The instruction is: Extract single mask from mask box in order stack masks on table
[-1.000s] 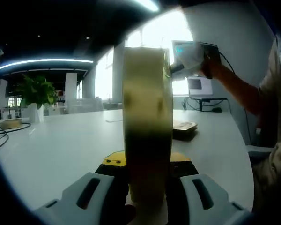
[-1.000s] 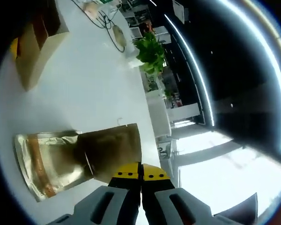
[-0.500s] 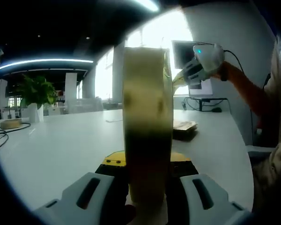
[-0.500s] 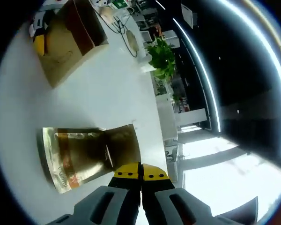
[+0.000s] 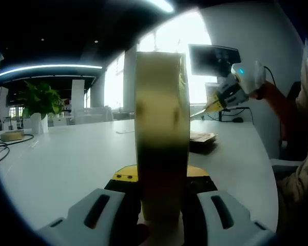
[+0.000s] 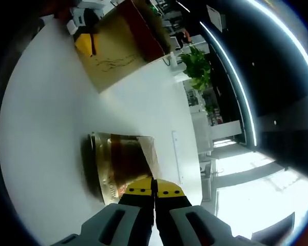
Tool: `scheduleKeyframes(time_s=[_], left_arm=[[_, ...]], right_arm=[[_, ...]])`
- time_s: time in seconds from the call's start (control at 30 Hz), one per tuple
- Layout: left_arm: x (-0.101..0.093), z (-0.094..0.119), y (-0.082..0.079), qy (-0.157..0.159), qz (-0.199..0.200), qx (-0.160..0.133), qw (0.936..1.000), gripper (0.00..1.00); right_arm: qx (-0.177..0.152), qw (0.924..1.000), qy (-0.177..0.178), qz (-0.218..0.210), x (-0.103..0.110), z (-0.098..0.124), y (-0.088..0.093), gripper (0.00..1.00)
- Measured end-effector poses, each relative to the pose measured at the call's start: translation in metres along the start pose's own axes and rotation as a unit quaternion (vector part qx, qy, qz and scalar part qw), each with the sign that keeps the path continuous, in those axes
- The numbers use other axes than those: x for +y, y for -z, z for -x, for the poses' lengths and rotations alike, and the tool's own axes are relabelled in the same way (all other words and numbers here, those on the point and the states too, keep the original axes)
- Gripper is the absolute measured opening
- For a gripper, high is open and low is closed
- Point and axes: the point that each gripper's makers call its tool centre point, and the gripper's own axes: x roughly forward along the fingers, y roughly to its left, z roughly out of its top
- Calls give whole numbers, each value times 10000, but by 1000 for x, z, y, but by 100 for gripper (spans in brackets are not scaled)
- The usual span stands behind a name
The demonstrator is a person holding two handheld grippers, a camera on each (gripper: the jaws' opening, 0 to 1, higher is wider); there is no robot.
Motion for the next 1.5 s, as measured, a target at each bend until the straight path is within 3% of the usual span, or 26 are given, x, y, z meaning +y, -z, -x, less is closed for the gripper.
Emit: scheduleKeyframes(time_s=[0.43, 0.77, 1.27, 1.5], left_arm=[[-1, 0, 0, -2, -6, 1, 10000, 20], [-1, 1, 0, 3, -8, -2, 10000, 20], [0, 1, 0, 2, -7, -3, 10000, 20], [0, 1, 0, -1, -7, -1, 10000, 20]], right_arm=[[-187, 9980, -350, -497, 39, -4, -3, 0], [-301, 9945, -465, -892, 55, -13, -3, 0], [-284, 9954, -535, -743, 70, -17, -3, 0], [-298, 9939, -576, -898, 70, -12, -1, 4]])
